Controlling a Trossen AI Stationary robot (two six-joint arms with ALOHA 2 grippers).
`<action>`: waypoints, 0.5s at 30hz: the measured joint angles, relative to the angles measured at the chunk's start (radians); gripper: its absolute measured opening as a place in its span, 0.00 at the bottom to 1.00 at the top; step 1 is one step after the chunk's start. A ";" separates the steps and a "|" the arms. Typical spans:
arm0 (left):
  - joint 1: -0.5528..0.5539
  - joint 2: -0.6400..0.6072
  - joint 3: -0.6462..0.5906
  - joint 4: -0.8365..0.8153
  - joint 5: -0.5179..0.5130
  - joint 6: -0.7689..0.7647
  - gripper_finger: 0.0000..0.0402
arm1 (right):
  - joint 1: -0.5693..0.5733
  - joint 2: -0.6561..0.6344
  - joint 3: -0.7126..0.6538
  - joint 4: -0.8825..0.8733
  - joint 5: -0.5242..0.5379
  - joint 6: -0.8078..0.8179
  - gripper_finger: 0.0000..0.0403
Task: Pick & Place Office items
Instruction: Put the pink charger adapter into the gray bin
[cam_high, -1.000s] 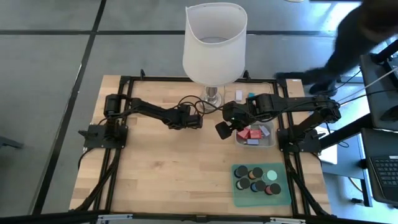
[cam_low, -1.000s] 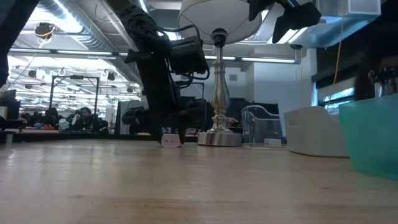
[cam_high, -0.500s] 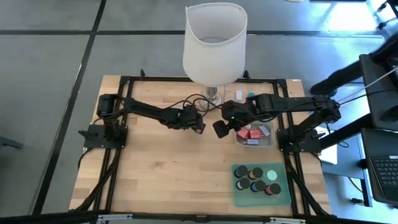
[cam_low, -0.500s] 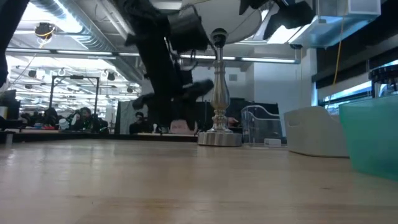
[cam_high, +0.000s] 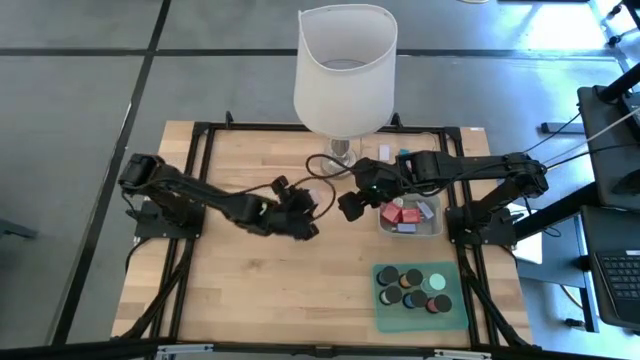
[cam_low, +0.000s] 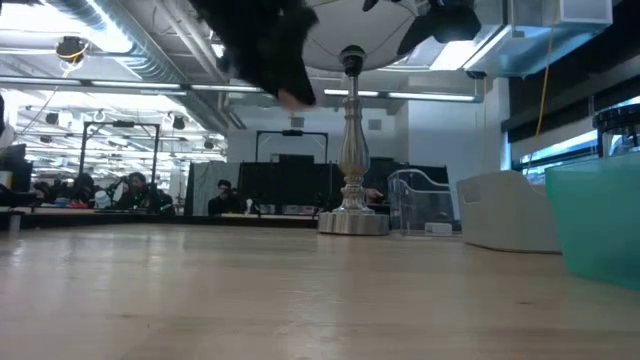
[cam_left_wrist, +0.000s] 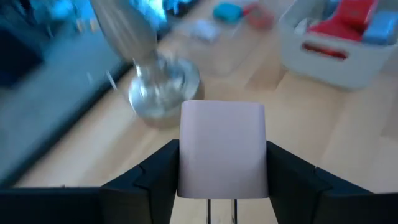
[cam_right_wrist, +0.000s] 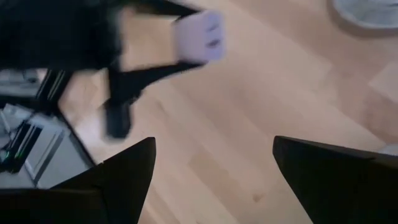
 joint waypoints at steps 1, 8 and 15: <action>-0.021 -0.012 0.000 0.006 -0.035 0.020 0.49 | 0.000 0.000 0.000 0.003 0.018 0.008 0.81; -0.122 -0.066 0.000 0.018 -0.309 0.104 0.49 | 0.000 0.000 0.000 0.016 0.169 0.018 0.81; -0.150 -0.065 0.000 0.180 -0.311 0.258 0.49 | -0.001 0.000 0.000 0.149 0.255 0.019 0.81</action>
